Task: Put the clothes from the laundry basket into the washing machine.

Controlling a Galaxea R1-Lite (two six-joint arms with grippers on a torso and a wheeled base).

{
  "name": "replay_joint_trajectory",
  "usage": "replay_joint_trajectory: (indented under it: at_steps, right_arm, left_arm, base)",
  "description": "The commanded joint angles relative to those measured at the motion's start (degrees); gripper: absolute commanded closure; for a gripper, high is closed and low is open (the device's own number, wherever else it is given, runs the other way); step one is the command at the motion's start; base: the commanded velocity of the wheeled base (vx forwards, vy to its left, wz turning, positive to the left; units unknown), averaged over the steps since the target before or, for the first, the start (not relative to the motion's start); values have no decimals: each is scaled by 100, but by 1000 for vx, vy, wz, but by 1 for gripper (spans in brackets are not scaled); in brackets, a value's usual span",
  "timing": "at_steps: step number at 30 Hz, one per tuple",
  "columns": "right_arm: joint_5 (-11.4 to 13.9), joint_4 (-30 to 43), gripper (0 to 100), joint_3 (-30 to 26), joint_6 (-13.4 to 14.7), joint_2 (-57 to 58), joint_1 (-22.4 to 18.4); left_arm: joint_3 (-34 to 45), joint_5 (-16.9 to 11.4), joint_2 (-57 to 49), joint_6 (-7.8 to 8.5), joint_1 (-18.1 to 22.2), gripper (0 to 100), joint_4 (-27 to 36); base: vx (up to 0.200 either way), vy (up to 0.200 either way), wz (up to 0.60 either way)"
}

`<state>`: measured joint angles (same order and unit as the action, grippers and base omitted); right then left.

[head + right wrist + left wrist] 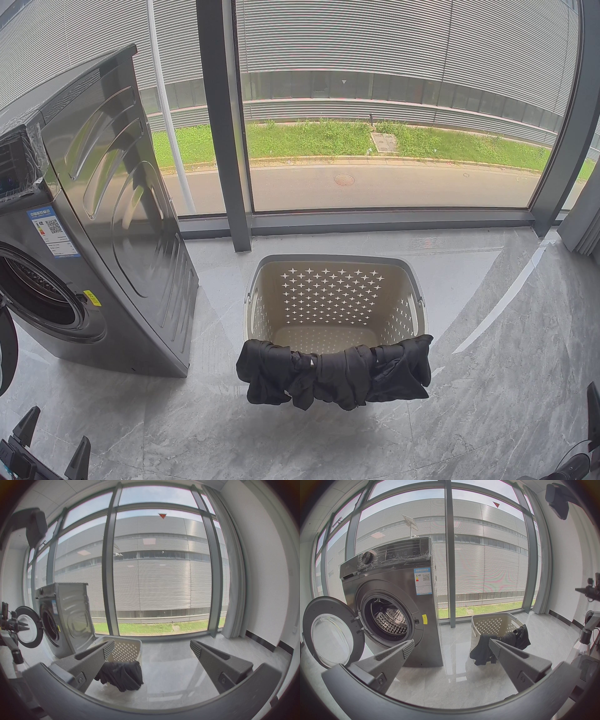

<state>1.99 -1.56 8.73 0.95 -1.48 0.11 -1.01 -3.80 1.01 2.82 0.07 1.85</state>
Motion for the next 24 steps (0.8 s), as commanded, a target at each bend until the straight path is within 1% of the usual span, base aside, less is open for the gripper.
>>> replay_joint_trajectory:
  at_steps: [1,2,3,4,6,7,8,9,12,16,17,18,21,24]
  right_arm:
    - [953,560,0,894,19,-1109,86]
    - [1190,560,0,885,19,-1470,86]
    - [1339,560,0,876,19,-1716,86]
    - [1339,560,0,876,19,-1716,86]
    - [1832,420,0,850,-78,-2779,130]
    - [1999,297,0,850,-139,-3104,200]
    - [2025,279,0,850,-157,-3148,218]
    - [2130,15,0,832,-297,-3728,385]
    - [2122,-363,0,832,-394,-4669,719]
    - [2086,-1004,0,867,-332,-5715,1316]
    - [2051,-1171,0,894,-306,-5987,1404]
    - [2051,-1171,0,894,-306,-5987,1404]
    - [1955,-1909,0,955,-60,-7007,1624]
    - [1937,-2463,0,920,133,-7578,1738]
  left_arm:
    - [101,2,-101,8,1,0,-1]
    - [101,2,-101,8,1,0,-1]
    - [101,2,-101,8,1,0,-1]
    - [101,2,-101,8,1,0,-1]
    - [101,2,-101,0,1,0,-1]
    - [101,2,-101,0,1,0,-1]
    - [101,2,-101,0,1,0,-1]
    - [101,2,-101,0,1,0,-1]
    - [101,2,-101,0,1,0,-1]
    - [101,-6,-101,0,1,0,-1]
    - [101,-6,-101,0,1,0,-1]
    - [101,-6,-101,0,1,0,-1]
    - [101,-6,-101,-9,1,0,-1]
    - [101,2,-101,-9,1,0,-1]
  base:
    - [0,0,0]
    - [0,0,0]
    - [0,0,0]
    - [0,0,0]
    - [0,0,0]
    - [0,0,0]
    - [0,0,0]
    - [0,0,0]
    - [0,0,0]
    - [0,0,0]
    - [0,0,0]
    - [0,0,0]
    - [0,0,0]
    - [0,0,0]
